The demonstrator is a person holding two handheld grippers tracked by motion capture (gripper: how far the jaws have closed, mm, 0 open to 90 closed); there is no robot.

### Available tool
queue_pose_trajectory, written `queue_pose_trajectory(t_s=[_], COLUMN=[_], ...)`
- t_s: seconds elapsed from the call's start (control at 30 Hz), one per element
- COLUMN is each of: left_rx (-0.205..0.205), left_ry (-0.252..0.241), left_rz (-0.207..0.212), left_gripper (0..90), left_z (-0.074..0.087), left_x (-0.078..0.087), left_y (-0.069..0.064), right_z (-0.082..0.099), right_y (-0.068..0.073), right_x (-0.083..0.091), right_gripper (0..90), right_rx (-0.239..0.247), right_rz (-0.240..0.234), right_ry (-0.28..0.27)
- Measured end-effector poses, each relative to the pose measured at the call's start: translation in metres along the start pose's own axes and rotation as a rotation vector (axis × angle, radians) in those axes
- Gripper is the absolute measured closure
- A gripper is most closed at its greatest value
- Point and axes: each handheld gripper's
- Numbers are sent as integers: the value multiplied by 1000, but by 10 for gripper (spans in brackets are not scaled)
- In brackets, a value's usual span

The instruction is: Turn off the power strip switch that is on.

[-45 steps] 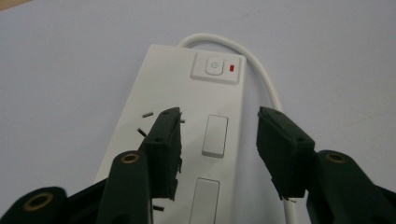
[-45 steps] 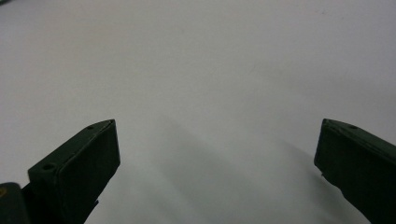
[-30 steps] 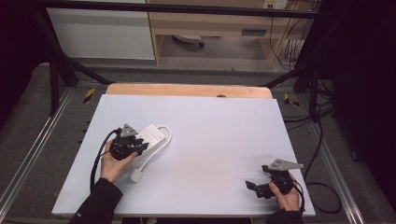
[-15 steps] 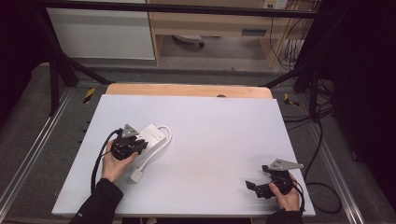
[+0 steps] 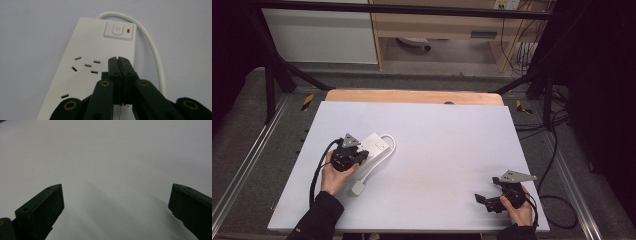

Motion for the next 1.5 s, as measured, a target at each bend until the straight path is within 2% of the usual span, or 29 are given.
queue_pose_trajectory(t_s=[0.8, 1.5], left_rx=[-13, -9], left_ry=[3, -5], left_rz=[-2, 3], left_gripper=[898, 899], left_z=[1, 3], left_x=[-3, -3], left_y=[-1, -1], right_z=[0, 0], right_y=[0, 0], right_x=[0, 0], right_gripper=[7, 7], right_rx=[5, 4], right_rz=[3, 1], right_ry=[-3, -4])
Point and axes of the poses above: each handheld gripper's, and its own axes: x roughly backward along the jaws, z roughly out of its underside, y roughly to its left, and after that the axes turned 11 degrees about y, right-handed
